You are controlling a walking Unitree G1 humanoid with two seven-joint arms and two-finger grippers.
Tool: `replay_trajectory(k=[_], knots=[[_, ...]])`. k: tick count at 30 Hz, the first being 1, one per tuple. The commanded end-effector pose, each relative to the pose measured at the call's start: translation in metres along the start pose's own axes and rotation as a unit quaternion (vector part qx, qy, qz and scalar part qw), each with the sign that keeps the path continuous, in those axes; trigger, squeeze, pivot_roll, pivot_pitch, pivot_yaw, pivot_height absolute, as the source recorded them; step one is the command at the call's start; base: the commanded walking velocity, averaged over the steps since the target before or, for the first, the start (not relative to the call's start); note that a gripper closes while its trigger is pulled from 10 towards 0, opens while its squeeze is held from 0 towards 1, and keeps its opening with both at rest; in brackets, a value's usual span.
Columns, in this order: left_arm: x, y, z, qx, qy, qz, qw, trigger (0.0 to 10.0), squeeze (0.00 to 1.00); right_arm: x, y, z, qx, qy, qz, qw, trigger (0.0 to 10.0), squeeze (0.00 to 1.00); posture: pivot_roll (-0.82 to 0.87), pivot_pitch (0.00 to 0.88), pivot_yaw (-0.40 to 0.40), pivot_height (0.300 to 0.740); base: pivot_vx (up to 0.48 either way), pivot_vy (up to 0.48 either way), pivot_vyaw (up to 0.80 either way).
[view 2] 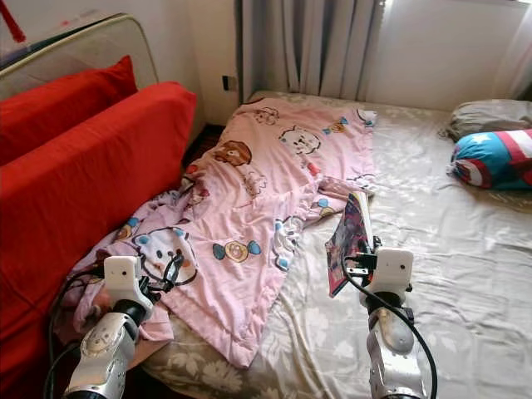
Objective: Clean up the room
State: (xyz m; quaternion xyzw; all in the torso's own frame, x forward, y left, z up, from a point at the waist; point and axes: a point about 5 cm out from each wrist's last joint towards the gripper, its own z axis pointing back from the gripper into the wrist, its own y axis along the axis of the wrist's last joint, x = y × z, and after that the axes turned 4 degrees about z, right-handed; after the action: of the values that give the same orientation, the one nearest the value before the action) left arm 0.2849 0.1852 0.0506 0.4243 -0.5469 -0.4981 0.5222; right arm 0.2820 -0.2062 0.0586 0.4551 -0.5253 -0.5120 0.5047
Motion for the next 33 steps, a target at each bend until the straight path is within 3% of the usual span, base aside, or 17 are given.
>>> replay_trajectory(k=[1,19,24,33], knots=[[-0.0009,0.0,-0.0005,-0.002,-0.007,-0.008,1.0,10.0,0.0,-0.0008,0.0168,-0.0026,0.045,-0.002,0.006,0.999,10.0,0.0,-0.07,0.0,-0.029,0.74,0.0,0.0,0.0],[0.0067,0.0023,-0.0015,0.014,-0.01,-0.003,1.0,10.0,0.0,0.0036,0.0073,0.0032,0.015,-0.038,-0.008,0.999,10.0,0.0,-0.07,0.0,-0.028,0.74,0.0,0.0,-0.07],[0.0041,0.0028,-0.0015,0.014,-0.006,-0.006,1.0,10.0,0.0,0.0064,0.0077,0.0033,0.017,-0.046,-0.005,0.999,10.0,0.0,-0.07,0.0,-0.028,0.74,0.0,-0.32,-0.7],[0.0027,0.0049,-0.0024,0.019,-0.006,-0.009,1.0,10.0,0.0,0.0011,0.0083,0.0034,0.024,-0.043,-0.006,0.999,10.0,0.0,-0.06,0.0,-0.024,0.74,0.0,-0.341,0.0]])
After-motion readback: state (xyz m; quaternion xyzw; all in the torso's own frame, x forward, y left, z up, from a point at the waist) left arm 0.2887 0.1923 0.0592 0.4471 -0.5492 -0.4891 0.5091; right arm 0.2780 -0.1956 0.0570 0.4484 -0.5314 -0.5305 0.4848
